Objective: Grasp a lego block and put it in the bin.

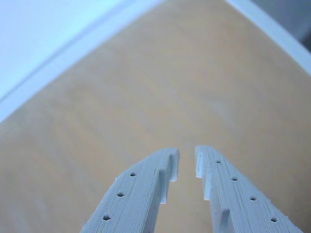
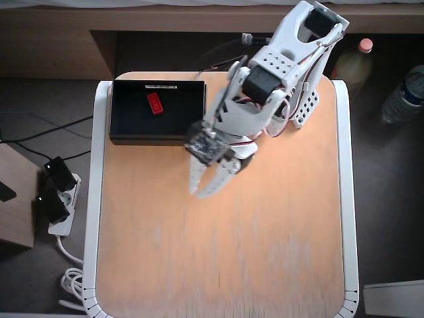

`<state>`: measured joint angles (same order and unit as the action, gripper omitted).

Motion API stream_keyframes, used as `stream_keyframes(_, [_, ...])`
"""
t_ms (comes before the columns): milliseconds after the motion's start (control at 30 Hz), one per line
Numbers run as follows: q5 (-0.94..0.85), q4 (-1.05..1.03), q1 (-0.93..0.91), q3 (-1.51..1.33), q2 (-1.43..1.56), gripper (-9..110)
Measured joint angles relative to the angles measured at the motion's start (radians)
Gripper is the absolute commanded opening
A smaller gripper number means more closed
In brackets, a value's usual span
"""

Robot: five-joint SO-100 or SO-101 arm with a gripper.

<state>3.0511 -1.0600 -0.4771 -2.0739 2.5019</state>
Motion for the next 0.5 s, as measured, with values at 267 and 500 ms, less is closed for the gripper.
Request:
stream_keyframes(267, [-0.006,0.000,0.212,-0.170,0.198,0])
stream_keyframes(500, [0.003,0.000,0.328,-0.353,0.360,0])
